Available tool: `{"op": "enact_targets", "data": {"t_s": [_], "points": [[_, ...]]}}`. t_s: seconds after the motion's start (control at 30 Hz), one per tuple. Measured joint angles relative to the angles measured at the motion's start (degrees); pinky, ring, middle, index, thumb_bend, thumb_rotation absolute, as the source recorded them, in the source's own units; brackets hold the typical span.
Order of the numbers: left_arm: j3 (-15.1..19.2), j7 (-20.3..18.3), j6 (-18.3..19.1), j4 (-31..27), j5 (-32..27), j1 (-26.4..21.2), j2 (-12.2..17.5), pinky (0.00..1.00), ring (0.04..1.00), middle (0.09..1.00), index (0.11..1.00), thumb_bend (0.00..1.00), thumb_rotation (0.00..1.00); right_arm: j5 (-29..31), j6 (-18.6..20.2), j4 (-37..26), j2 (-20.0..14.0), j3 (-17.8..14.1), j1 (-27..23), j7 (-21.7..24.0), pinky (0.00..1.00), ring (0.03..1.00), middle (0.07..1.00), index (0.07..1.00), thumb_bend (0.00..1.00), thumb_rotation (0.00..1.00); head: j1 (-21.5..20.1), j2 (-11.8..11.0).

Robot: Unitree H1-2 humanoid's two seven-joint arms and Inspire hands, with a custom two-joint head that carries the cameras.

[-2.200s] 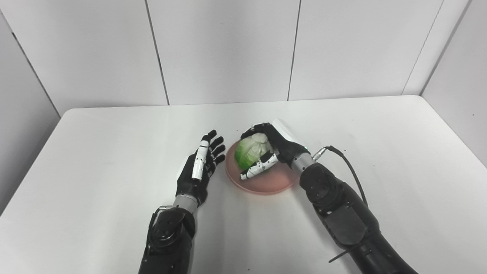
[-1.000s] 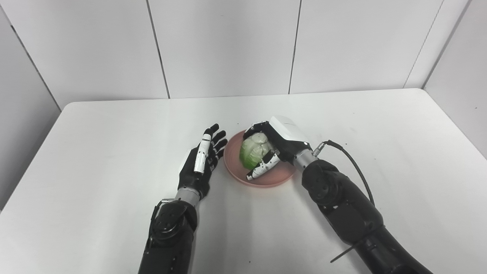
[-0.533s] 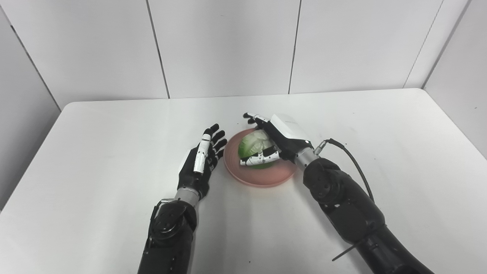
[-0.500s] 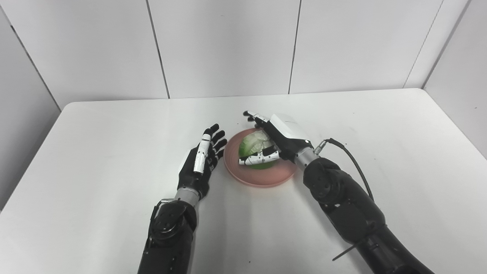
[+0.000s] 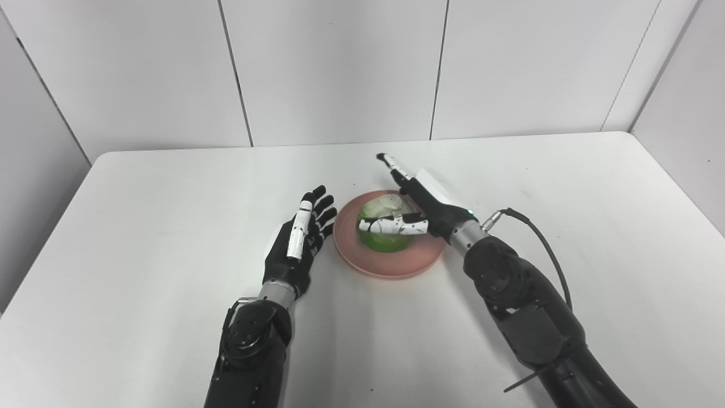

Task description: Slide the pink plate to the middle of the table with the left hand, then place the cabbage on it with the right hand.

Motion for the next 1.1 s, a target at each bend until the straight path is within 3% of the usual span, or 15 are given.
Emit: {"op": "enact_targets", "data": {"t_s": [0.07, 0.27, 0.37, 0.4, 0.43, 0.6, 0.8, 1.1], "points": [[0.09, -0.04, 0.00, -0.04, -0.01, 0.01, 0.04, 0.91, 0.910, 0.915, 0.915, 0.46, 1.00, 0.36, 0.04, -2.96, 0.79, -1.83, 1.44, -2.29, 0.83, 0.924, 0.971, 1.000, 0.99, 0.98, -0.09, -0.18], [0.34, -0.43, -0.29, -0.37, -0.02, 0.48, 0.48, 0.95, 0.922, 0.922, 0.925, 0.47, 1.00, 5.03, 0.05, -8.19, 4.43, -8.53, 7.26, -7.81, 0.96, 0.985, 0.987, 0.992, 0.78, 1.00, -0.61, -1.05], [0.33, -0.94, -1.06, -0.46, -0.02, 0.87, 0.99, 0.96, 0.925, 0.930, 0.936, 0.47, 1.00, 11.06, 0.03, -7.89, 6.91, -12.68, 10.23, -9.28, 0.98, 0.995, 1.000, 1.000, 0.70, 1.00, -1.05, -1.67], [0.31, -0.99, -1.36, -0.51, -0.02, 1.02, 1.20, 0.96, 0.926, 0.930, 0.934, 0.47, 1.00, 12.39, 0.03, -7.60, 7.39, -13.36, 10.89, -9.69, 0.98, 0.990, 0.999, 0.998, 0.66, 1.00, -1.32, -1.84], [0.27, -1.12, -1.47, -0.60, 0.00, 1.14, 1.45, 0.95, 0.929, 0.932, 0.933, 0.47, 1.00, 13.40, 0.04, -7.26, 7.70, -13.75, 11.65, -9.88, 0.98, 0.988, 0.998, 0.998, 0.54, 1.00, -1.32, -1.85], [0.05, -1.37, -1.76, -1.44, 0.02, 1.95, 2.02, 0.96, 0.934, 0.935, 0.933, 0.47, 1.00, 18.31, 0.09, -6.89, 10.40, -15.99, 13.63, -10.94, 0.95, 0.966, 0.969, 0.959, 0.34, 1.00, -0.88, -2.02], [-0.09, -1.35, -2.22, -1.79, 0.22, 2.47, 2.02, 0.96, 0.934, 0.938, 0.937, 0.46, 1.00, 22.05, 0.09, -6.59, 11.94, -16.58, 14.89, -11.00, 0.95, 0.954, 0.959, 0.965, 0.24, 1.00, -0.53, -2.46], [-0.39, -1.37, -2.85, -1.54, 0.44, 2.55, 2.19, 0.97, 0.935, 0.938, 0.935, 0.47, 1.00, 23.16, 0.26, -6.55, 11.98, -16.34, 14.87, -10.99, 0.93, 0.957, 0.960, 0.963, 0.23, 1.00, -0.18, -2.55]]}}
